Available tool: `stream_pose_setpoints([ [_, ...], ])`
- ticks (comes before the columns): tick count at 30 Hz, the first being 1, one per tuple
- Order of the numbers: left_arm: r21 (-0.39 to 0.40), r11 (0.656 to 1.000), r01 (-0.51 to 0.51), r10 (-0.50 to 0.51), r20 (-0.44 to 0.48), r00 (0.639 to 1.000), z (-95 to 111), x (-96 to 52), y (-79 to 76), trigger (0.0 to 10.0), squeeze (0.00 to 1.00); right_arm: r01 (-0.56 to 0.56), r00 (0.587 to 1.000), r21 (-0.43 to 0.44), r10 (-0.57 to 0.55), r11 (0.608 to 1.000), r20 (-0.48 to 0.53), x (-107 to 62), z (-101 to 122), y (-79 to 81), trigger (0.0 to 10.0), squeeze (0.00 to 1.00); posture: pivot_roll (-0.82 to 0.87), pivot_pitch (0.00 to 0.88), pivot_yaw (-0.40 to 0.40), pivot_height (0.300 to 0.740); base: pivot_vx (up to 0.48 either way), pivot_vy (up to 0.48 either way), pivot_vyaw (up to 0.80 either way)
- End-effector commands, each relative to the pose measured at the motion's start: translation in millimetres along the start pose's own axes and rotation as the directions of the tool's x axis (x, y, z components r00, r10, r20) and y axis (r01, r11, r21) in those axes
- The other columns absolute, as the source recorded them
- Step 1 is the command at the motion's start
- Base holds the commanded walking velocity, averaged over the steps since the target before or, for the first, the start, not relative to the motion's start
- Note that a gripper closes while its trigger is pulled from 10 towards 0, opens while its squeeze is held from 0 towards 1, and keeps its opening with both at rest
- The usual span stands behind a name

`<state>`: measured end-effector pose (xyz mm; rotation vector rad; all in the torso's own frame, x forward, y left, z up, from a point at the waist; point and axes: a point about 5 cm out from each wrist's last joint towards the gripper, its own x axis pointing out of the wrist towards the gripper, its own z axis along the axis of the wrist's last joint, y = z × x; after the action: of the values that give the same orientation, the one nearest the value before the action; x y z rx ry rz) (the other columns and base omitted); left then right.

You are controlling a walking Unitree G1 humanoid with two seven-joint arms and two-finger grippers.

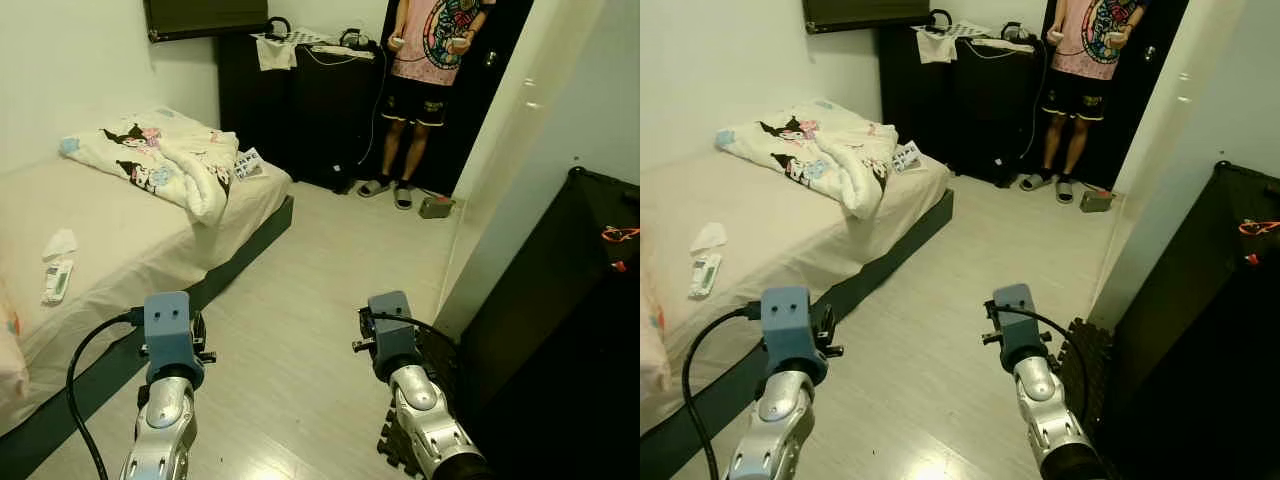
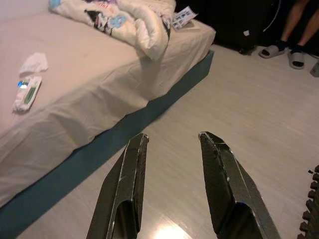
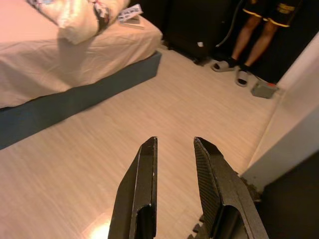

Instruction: Clean up the room

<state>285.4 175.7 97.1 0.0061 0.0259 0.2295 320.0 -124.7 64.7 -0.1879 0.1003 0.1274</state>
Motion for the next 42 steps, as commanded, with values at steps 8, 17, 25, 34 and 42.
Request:
stream_pose_setpoints([
  [8, 0.016, 0.999, 0.037, -0.037, 0.004, 0.999, -0.6, 4.1, -5.2, 10.0, 0.00, 0.036, 0.999, 0.073, -0.034, 0.997, -0.033, -4.8, -9.6, -9.5, 10.0, 0.00, 0.01, 0.010, -0.037, 0.740, 0.000, 0.000, 0.00],
  [17, 0.019, 0.998, 0.059, -0.059, 0.005, 0.998, 1.0, 5.2, -7.2, 10.0, 0.00, 0.022, 0.999, 0.041, -0.021, 0.999, -0.039, -3.0, -7.5, -2.7, 10.0, 0.00, 0.00, 0.003, -0.031, 0.740, 0.000, 0.000, 0.00],
  [25, 0.002, 0.998, 0.069, -0.069, 0.011, 0.998, 1.5, 4.5, -9.3, 10.0, 0.00, 0.023, 0.999, 0.062, -0.020, 0.998, -0.043, -3.0, -8.1, -4.6, 10.0, 0.00, 0.00, 0.000, -0.030, 0.740, 0.000, 0.000, 0.00],
  [34, -0.006, 0.998, 0.066, -0.066, 0.014, 0.998, 1.0, 5.3, -9.8, 10.0, 0.00, 0.057, 0.998, 0.067, -0.054, 0.996, -0.038, -2.6, -6.5, -10.2, 10.0, 0.00, 0.00, 0.000, -0.031, 0.740, 0.000, 0.000, 0.00],
  [42, -0.009, 0.998, 0.065, -0.065, -0.023, 0.998, -2.7, 4.7, -10.0, 10.0, 0.00, 0.059, 0.994, 0.036, -0.056, 0.998, -0.095, -1.2, -10.6, -8.3, 10.0, 0.00, 0.00, 0.000, -0.029, 0.740, 0.000, 0.000, 0.00],
])
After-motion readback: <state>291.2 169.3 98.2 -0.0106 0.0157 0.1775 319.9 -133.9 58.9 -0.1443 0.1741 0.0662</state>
